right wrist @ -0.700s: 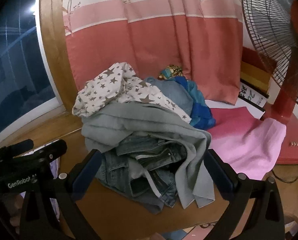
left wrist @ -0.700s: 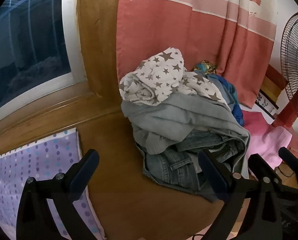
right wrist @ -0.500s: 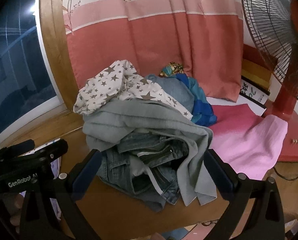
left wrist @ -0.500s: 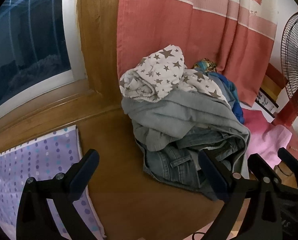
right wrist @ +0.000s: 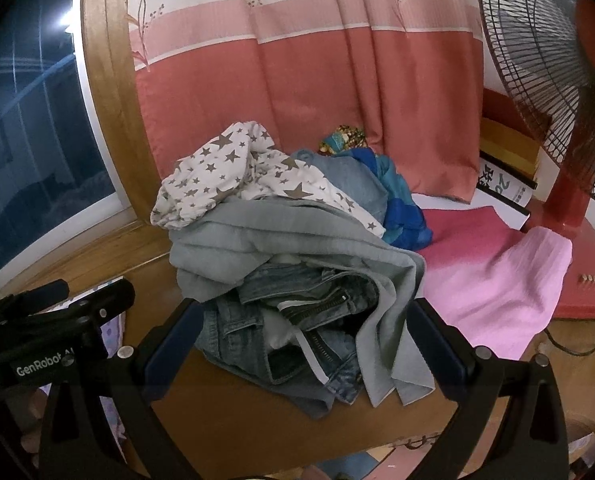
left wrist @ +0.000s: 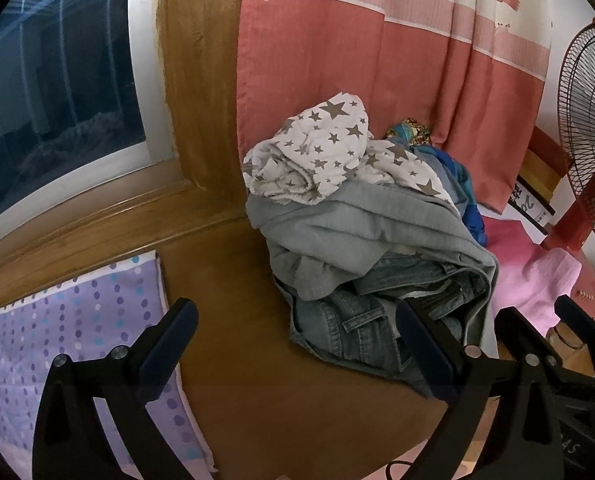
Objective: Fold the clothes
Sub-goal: 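Move both grippers toward the white star-print garment on the clothes pile, then grasp the white star-print garment with both grippers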
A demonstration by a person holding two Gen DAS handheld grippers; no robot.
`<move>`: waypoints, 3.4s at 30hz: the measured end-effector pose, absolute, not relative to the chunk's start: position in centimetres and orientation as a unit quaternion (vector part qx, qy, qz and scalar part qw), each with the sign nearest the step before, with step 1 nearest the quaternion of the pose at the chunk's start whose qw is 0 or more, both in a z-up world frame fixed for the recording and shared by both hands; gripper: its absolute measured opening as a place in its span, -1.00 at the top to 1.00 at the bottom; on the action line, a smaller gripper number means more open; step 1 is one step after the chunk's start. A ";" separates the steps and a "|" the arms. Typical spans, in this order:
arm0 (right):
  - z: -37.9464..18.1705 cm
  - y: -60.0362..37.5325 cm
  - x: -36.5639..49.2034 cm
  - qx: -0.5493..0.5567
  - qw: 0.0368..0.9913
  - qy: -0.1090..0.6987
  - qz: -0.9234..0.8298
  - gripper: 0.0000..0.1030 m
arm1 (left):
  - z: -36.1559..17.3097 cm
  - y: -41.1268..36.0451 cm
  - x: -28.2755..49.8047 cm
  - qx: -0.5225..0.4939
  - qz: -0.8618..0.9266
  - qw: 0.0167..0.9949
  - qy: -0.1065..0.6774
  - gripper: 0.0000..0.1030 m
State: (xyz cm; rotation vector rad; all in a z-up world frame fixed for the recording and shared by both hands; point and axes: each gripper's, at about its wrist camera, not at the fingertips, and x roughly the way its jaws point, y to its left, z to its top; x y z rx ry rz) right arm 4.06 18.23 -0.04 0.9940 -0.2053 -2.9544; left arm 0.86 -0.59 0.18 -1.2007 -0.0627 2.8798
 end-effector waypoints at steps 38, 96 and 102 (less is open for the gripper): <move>-0.1 15.4 2.2 0.318 0.035 -0.053 -0.946 -1.00 | -0.9 -3.2 0.0 -0.388 0.921 -0.006 -0.029 -0.96; -2.4 21.5 -17.2 0.334 0.209 -0.107 -0.913 0.68 | 0.2 0.0 -17.1 -0.351 0.931 0.076 -0.067 0.59; 2.6 20.8 -14.7 0.276 0.289 -0.170 -0.901 0.69 | 5.1 -2.5 -12.9 -0.284 0.952 0.081 -0.076 0.59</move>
